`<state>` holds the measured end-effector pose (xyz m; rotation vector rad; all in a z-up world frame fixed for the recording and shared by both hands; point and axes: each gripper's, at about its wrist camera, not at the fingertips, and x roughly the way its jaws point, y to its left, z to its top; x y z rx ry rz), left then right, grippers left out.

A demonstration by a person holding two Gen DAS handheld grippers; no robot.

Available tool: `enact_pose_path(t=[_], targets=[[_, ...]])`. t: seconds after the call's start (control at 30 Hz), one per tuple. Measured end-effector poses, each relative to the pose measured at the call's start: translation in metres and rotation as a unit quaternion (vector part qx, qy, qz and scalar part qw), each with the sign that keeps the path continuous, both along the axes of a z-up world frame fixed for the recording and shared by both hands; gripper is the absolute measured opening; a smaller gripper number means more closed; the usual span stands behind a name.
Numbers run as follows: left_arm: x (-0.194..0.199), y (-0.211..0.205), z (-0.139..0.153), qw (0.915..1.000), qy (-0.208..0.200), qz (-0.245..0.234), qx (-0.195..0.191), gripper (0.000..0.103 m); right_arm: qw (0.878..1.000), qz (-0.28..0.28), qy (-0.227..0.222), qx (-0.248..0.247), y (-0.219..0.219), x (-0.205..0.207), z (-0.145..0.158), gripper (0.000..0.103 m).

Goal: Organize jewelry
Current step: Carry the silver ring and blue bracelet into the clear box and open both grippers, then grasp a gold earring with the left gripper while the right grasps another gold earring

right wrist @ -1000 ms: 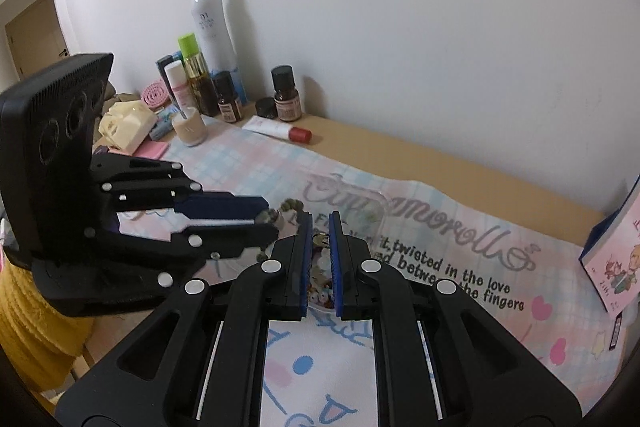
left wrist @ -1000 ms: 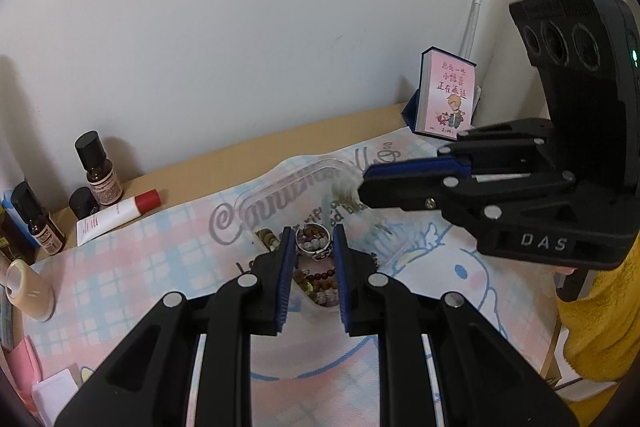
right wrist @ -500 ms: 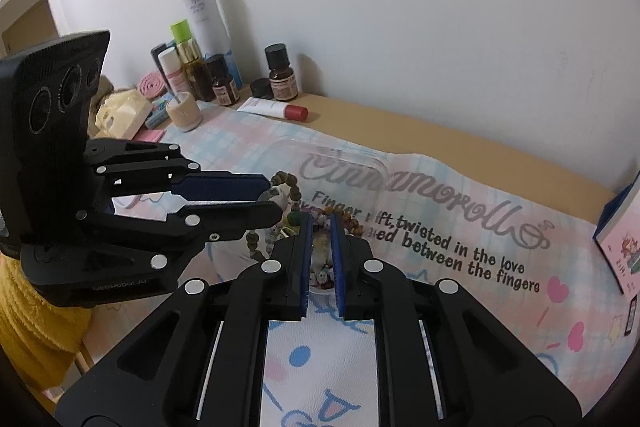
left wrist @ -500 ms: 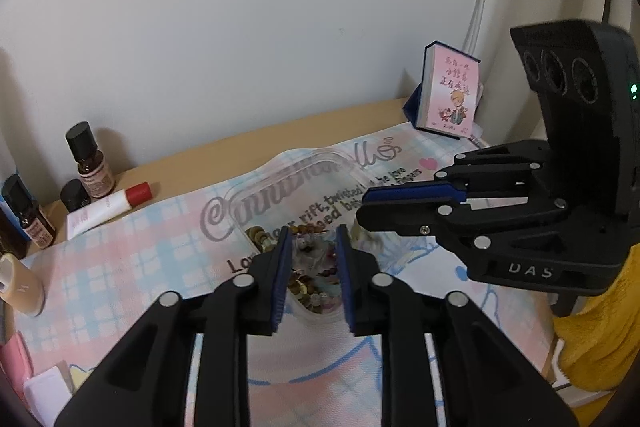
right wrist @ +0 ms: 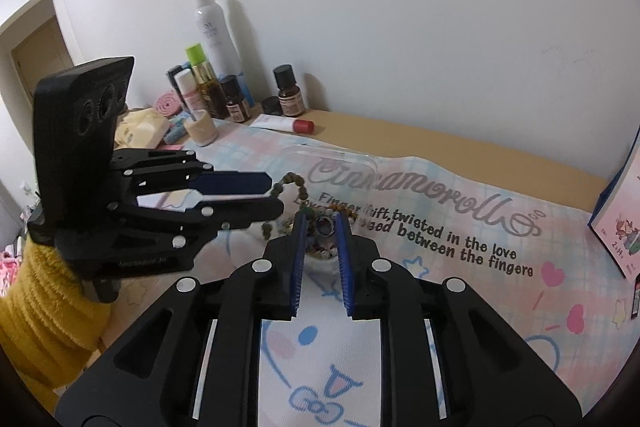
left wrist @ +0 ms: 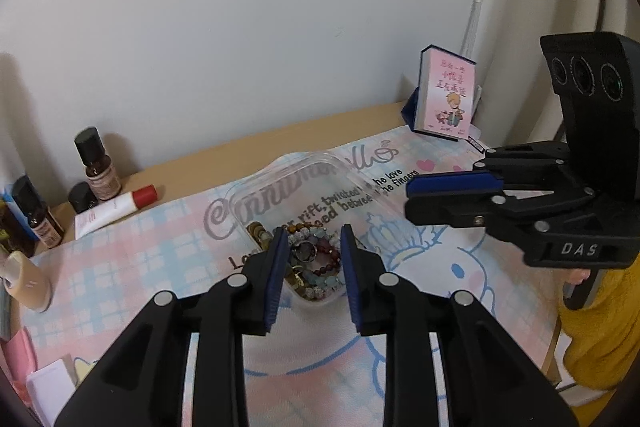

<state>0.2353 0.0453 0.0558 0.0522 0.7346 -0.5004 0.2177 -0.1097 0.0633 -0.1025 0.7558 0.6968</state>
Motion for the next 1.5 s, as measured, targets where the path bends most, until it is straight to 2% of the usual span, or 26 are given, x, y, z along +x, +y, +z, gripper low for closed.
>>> enact_pose_path(t=[0.23,0.37,0.57,0.77,0.83,0.9,1.1,1.33,1.47,1.5], targets=[[-0.029,-0.002,0.011,0.9997,-0.022,-0.005,0.01,0.03,1.0,0.013,-0.005,0.012,-0.01,-0.028,0.005,0.026],[-0.045,-0.007,0.015,0.9992,-0.033,-0.008,0.023,0.044,1.0,0.015,-0.019,0.01,-0.017,-0.045,0.008,0.04],[-0.073,-0.016,0.017,0.9976,-0.045,-0.036,0.039,0.046,0.999,0.031,-0.022,-0.01,-0.023,-0.07,0.0,0.041],[-0.102,-0.03,0.003,0.9925,-0.041,-0.089,0.074,0.047,0.997,0.064,-0.003,-0.047,-0.025,-0.1,-0.027,0.041],[-0.111,-0.036,-0.005,0.9883,-0.042,-0.113,0.094,0.047,0.995,0.075,0.01,-0.063,-0.025,-0.11,-0.04,0.041],[-0.118,-0.042,-0.013,0.9826,-0.05,-0.134,0.118,0.047,0.993,0.087,0.021,-0.083,-0.024,-0.121,-0.054,0.036],[-0.132,-0.048,-0.033,0.9633,-0.05,-0.217,0.149,0.047,0.986,0.119,0.025,-0.113,-0.027,-0.144,-0.074,0.03],[-0.138,-0.06,-0.048,0.9396,-0.013,-0.308,0.149,0.047,0.978,0.165,0.005,-0.129,-0.012,-0.16,-0.078,0.03],[-0.132,-0.066,-0.055,0.9326,0.016,-0.327,0.152,0.046,0.977,0.17,0.011,-0.128,-0.006,-0.156,-0.081,0.03],[-0.131,-0.068,-0.056,0.9314,0.02,-0.329,0.154,0.042,0.977,0.169,0.012,-0.127,-0.005,-0.154,-0.08,0.03]])
